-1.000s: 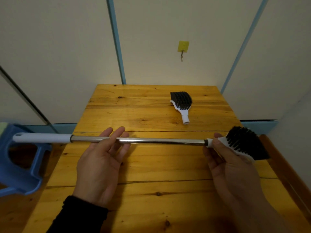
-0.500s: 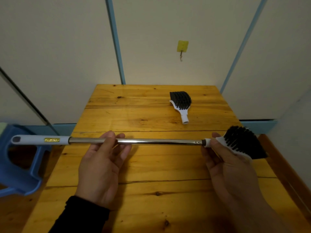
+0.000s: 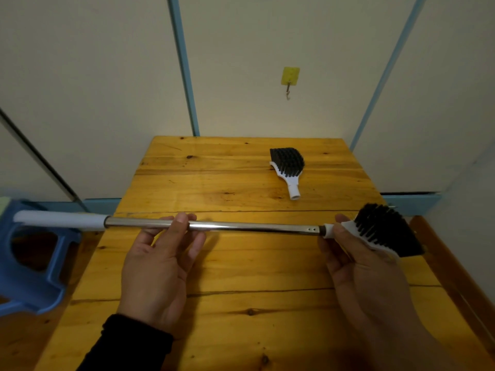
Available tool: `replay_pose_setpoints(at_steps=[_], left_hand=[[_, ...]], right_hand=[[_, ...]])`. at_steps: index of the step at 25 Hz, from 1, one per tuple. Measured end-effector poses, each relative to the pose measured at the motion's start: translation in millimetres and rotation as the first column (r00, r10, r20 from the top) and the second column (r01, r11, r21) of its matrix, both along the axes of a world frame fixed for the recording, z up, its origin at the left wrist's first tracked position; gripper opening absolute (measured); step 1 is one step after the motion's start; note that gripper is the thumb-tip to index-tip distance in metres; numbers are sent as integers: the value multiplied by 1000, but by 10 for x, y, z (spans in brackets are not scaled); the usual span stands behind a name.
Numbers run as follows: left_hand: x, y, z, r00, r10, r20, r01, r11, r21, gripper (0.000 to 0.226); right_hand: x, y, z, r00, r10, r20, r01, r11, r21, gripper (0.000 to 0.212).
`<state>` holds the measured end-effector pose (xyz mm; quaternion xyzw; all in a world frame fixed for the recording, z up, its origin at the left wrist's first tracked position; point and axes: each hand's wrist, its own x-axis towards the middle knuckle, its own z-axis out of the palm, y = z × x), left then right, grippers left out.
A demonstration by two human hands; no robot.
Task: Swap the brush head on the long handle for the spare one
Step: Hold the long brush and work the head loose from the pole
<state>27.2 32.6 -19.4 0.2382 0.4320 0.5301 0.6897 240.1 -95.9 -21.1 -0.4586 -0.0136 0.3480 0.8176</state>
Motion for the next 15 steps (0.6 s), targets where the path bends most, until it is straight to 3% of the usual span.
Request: replay_pose_setpoints(at_steps=[5, 15], left_hand=[[9, -10, 57, 999, 21, 33, -22, 1000, 16, 32], [21, -6, 38, 999, 24, 46, -24, 1000, -14, 22]], right_hand=[[10, 2, -19, 1000, 12, -3, -12, 1000, -5, 55], [33, 11, -34, 999, 10, -38, -8, 1000, 30, 60]])
